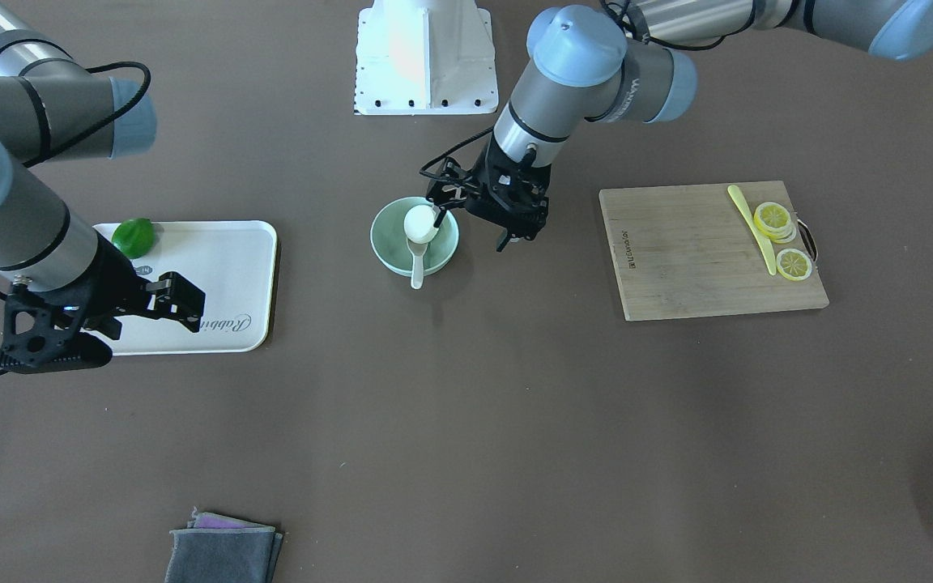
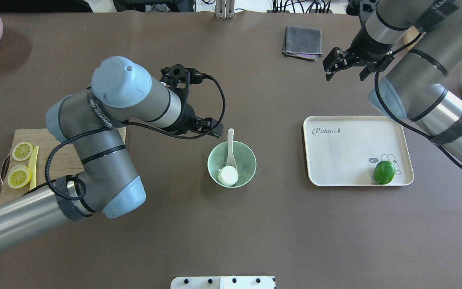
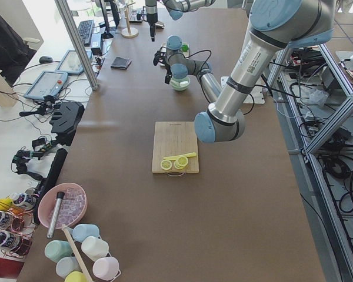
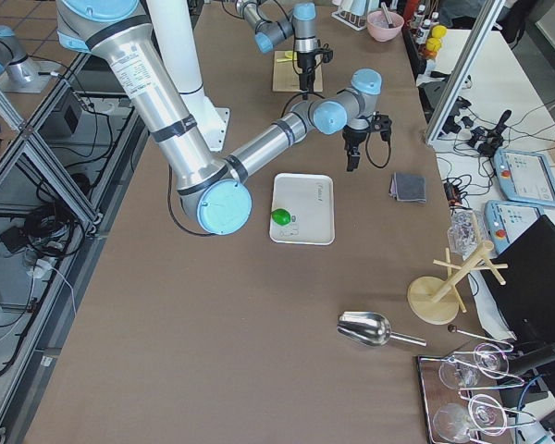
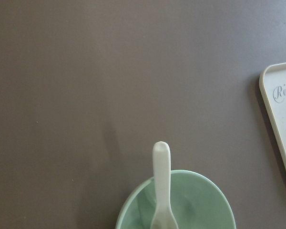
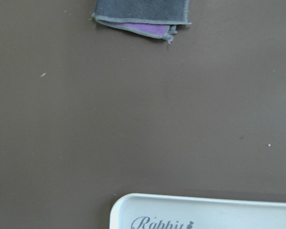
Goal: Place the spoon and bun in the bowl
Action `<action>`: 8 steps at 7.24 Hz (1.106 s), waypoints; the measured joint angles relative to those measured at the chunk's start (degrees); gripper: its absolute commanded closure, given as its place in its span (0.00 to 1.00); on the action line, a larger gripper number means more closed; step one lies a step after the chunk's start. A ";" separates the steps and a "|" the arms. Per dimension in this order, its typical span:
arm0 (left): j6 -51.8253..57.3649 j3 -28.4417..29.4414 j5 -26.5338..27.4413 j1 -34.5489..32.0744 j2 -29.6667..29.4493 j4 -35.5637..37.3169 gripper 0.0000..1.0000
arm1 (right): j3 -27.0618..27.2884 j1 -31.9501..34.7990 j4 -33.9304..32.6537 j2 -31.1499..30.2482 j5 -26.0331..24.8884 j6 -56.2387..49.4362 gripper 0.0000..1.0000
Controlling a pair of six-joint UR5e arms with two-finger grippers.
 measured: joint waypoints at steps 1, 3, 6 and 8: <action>9.07 -4.11 -1.55 -4.84 5.47 3.85 0.02 | 0.03 2.96 -0.08 -2.87 0.79 -6.42 0.00; 22.26 -7.24 -3.18 -15.39 15.82 6.55 0.02 | -1.62 8.53 -0.02 -7.28 1.65 -17.52 0.00; 30.61 -7.47 -11.58 -35.39 27.43 6.74 0.02 | -2.33 18.08 -0.10 -15.99 3.13 -31.06 0.00; 40.03 -4.87 -15.63 -46.50 32.82 6.48 0.02 | -2.16 21.67 0.61 -21.43 2.09 -35.48 0.00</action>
